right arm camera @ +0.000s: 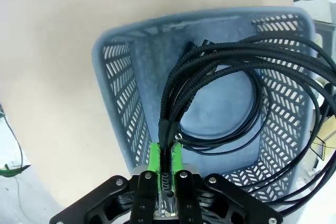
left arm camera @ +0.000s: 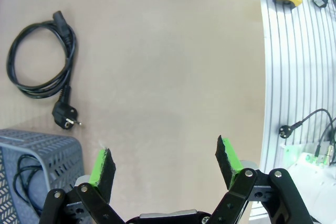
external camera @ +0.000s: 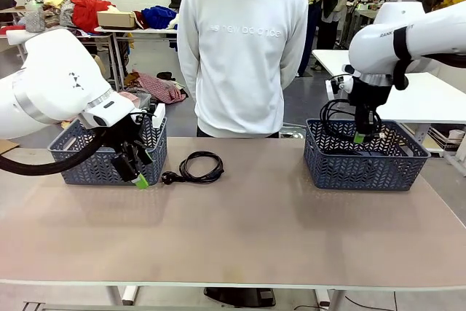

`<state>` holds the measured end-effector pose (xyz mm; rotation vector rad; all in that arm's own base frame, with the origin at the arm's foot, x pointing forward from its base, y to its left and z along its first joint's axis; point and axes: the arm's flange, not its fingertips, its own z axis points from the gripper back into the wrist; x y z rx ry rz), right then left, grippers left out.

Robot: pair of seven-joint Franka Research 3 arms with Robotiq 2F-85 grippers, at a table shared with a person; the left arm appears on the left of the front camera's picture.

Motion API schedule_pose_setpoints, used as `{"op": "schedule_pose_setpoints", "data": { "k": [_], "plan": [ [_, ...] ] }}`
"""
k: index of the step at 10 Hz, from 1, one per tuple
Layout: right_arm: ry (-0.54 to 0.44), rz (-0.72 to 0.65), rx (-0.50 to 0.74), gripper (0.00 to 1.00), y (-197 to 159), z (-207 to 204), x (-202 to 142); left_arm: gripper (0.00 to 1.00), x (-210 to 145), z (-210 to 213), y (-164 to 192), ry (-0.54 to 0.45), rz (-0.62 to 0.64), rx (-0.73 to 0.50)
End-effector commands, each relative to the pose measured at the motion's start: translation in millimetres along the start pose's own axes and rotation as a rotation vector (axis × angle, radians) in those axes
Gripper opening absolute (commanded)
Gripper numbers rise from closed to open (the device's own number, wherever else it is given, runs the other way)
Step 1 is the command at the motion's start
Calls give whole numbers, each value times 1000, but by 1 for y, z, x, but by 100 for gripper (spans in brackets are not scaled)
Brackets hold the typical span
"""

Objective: Organize the cables according to human instructions.
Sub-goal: Pick up a bundle of cables and place it in the basket indicated by the human.

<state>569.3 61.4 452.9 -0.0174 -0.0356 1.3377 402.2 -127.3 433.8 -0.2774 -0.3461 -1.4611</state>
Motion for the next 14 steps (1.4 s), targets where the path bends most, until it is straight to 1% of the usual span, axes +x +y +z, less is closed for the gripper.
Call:
{"op": "schedule_pose_setpoints", "data": {
  "k": [1, 4, 5, 6, 7, 8, 9, 10, 11, 12, 13, 14],
  "plan": [
    [-30, 17, -10, 0, 2, -7, -16, 100, 0, 0, -1, -1, 2, 6],
    [-15, 12, 10, 0, -1, -20, -22, 100, 0, 0, -1, -1, 2, 6],
    [-6, 1, -4, 0, -3, -25, -22, 100, 0, 0, -1, -1, 2, 6],
    [-16, -7, -12, 30, -5, -29, -22, 100, 0, 0, -1, -1, 2, 6],
    [-21, -17, -18, 30, -6, -26, -19, 100, 0, 0, -1, -1, 2, 6],
    [-30, -41, -25, 50, -7, -25, -20, 100, 0, 0, -1, -1, 2, 6],
    [-39, -63, -38, 33, -8, -21, -20, 100, 0, 0, -1, -1, 2, 6],
    [-47, -78, -42, 69, -8, -17, -20, 100, 0, 0, -1, -1, 2, 6],
    [-39, -85, -36, 52, -8, -16, -21, 100, 0, 0, -1, -1, 2, 6],
    [-40, -83, -30, 88, -8, -15, -21, 100, 0, 0, -1, -1, 2, 6],
    [-38, -85, -21, 72, -6, -18, -26, 100, 0, 0, -1, -1, 2, 6],
    [-38, -87, -15, 100, -6, -18, -27, 100, 0, 0, -1, -1, 2, 6]
  ]
}}
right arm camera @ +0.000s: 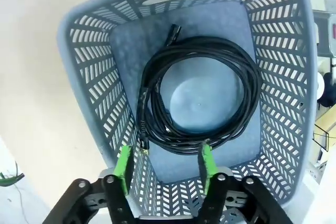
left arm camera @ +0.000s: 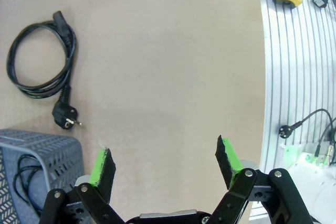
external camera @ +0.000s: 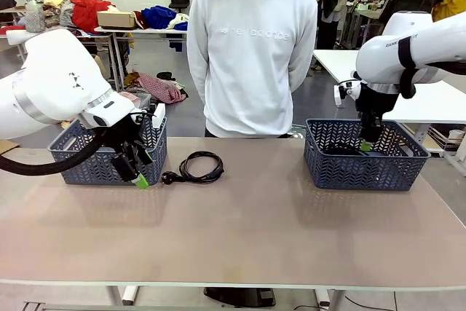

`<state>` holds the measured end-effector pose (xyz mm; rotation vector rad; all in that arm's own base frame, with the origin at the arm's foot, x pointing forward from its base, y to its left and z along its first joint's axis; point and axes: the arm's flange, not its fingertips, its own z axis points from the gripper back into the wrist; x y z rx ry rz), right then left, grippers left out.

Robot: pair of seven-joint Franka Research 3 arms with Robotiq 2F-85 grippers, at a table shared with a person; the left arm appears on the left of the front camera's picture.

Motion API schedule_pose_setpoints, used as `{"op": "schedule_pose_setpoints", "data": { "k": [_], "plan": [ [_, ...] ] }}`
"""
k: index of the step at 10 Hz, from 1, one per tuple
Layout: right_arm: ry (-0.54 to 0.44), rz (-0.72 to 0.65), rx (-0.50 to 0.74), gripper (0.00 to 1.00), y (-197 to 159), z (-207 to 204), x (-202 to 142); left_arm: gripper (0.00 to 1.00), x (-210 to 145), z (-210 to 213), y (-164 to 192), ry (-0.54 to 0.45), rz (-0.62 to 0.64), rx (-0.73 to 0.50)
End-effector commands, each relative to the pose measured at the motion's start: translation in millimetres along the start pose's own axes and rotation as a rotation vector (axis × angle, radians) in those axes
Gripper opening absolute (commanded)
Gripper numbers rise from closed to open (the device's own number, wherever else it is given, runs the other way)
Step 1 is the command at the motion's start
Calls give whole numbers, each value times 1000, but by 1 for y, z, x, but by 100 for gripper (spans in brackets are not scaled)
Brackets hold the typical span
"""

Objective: Organize the cables according to human instructions.
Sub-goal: Pick up a bundle of cables and place it in the basket indicated by the human.

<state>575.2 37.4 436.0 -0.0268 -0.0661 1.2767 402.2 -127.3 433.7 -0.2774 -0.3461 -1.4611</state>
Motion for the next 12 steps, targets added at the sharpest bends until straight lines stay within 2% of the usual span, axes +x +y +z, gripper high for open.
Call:
{"op": "schedule_pose_setpoints", "data": {
  "k": [1, 2, 3, 4, 6, 7, 9, 10, 12],
  "plan": [
    [-22, -30, 16, 91, 4, 0, -7, 100, 0, 1, -1, -1, 2, 6],
    [-17, -29, 18, 100, 4, 0, -7, 100, 0, 1, -1, -1, 2, 6],
    [-12, -30, 22, 88, 3, -1, -7, 100, 0, 1, -1, -1, 2, 6],
    [-8, -35, 27, 100, 2, -2, -7, 100, 0, 1, -1, -1, 2, 6],
    [13, -86, 25, 100, 0, -4, -4, 100, 0, 1, -1, -1, 2, 6],
    [7, -12, 15, 100, 0, -3, -5, 100, 0, 1, -1, -1, 2, 6],
    [9, -32, 19, 96, 0, -4, -4, 100, 0, 1, -1, -1, 2, 6],
    [-75, -110, 3, 100, -4, -2, -1, 100, 0, 1, -1, -1, 2, 6],
    [-100, -185, -49, 100, 0, 17, 3, 100, 0, 1, -1, -1, 2, 6]
  ]
}}
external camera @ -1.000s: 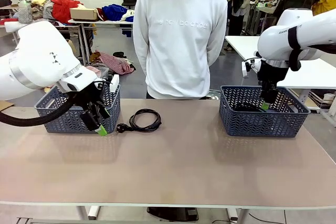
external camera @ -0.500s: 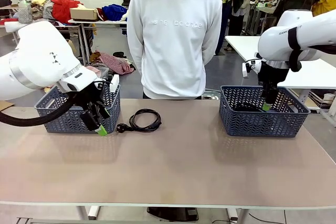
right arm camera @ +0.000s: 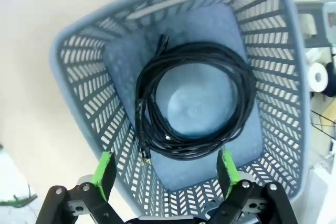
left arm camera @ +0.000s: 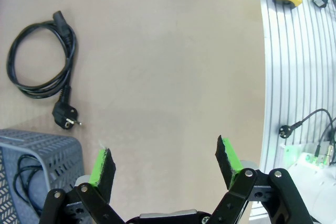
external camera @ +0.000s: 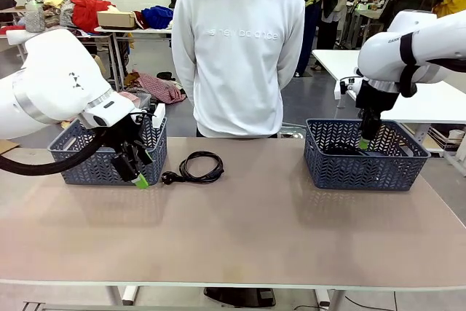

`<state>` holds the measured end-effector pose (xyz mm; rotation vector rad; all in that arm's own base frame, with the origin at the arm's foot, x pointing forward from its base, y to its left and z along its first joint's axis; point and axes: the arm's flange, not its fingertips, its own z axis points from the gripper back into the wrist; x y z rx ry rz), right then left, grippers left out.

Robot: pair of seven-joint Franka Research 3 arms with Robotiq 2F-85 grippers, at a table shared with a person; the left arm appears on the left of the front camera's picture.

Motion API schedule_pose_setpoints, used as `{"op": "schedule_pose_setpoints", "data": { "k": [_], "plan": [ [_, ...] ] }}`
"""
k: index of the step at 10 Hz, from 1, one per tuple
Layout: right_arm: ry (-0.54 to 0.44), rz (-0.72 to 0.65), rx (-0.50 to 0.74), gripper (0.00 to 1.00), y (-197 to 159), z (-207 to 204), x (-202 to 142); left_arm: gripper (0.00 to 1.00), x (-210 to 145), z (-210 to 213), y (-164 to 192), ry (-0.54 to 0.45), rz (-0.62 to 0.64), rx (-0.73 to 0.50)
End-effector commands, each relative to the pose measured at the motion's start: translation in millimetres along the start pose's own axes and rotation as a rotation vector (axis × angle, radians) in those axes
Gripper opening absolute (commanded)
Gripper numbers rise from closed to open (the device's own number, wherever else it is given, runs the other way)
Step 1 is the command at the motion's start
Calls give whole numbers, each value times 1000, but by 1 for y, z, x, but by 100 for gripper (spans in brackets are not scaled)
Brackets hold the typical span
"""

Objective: Organize the cables according to human instructions.
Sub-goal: Pick up a bundle of cables and place it in the basket indicated by the human.

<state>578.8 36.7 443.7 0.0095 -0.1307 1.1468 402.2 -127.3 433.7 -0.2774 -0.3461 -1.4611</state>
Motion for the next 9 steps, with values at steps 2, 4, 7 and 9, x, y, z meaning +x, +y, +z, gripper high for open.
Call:
{"op": "schedule_pose_setpoints", "data": {
  "k": [2, 4, 7, 9],
  "plan": [
    [-74, -97, -80, 100, 24, 33, 8, 100, 0, 1, -1, -1, 2, 6],
    [-101, -131, -76, 100, 51, 49, 17, 100, 0, 1, -1, -1, 2, 6],
    [-203, -172, -67, 100, 97, 66, 28, 100, 0, 1, -1, -1, 2, 6],
    [-257, -162, -73, 100, 129, 67, 36, 100, 0, 1, -1, -1, 2, 6]
  ]
}}
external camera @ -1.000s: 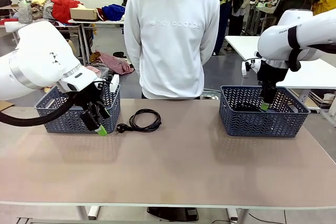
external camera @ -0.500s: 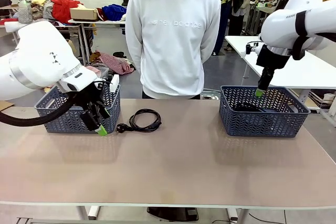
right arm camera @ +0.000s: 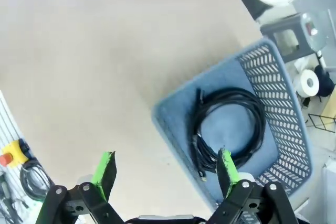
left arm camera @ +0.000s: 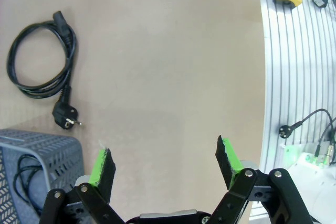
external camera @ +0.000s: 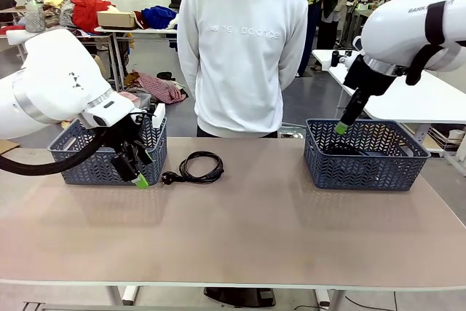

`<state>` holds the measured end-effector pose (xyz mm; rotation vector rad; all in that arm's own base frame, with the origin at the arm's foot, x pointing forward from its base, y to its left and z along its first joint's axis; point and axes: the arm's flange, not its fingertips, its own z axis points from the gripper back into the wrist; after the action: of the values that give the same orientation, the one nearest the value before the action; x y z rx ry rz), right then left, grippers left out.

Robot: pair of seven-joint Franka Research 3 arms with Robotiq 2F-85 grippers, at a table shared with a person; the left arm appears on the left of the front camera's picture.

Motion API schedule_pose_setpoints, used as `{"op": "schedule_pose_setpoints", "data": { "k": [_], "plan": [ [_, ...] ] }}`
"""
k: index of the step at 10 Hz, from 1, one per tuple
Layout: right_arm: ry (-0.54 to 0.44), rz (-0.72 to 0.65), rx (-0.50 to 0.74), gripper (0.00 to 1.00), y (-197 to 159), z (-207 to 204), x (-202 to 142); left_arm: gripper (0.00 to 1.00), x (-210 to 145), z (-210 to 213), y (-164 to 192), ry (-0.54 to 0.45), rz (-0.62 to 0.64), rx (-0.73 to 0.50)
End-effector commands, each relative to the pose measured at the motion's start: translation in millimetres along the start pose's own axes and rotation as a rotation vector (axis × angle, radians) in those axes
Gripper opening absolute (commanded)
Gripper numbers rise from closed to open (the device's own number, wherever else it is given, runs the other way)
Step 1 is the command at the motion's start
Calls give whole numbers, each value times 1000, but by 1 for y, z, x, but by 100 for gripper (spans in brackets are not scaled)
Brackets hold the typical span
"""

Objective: Organize the cables according to human instructions.
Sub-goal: Pick up a bundle of cables and place it in the basket indicated by the human.

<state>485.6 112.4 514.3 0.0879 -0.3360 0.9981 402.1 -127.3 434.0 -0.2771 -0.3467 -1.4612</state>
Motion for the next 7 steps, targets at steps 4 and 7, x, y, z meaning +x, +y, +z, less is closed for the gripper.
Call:
{"op": "schedule_pose_setpoints", "data": {
  "k": [4, 7],
  "plan": [
    [-84, -4, 15, 100, 75, -11, -10, 100, 0, 0, -1, 0, 2, 5],
    [-99, 26, 45, 100, 102, -15, -11, 100, 0, 0, -1, 0, 2, 5]
  ]
}}
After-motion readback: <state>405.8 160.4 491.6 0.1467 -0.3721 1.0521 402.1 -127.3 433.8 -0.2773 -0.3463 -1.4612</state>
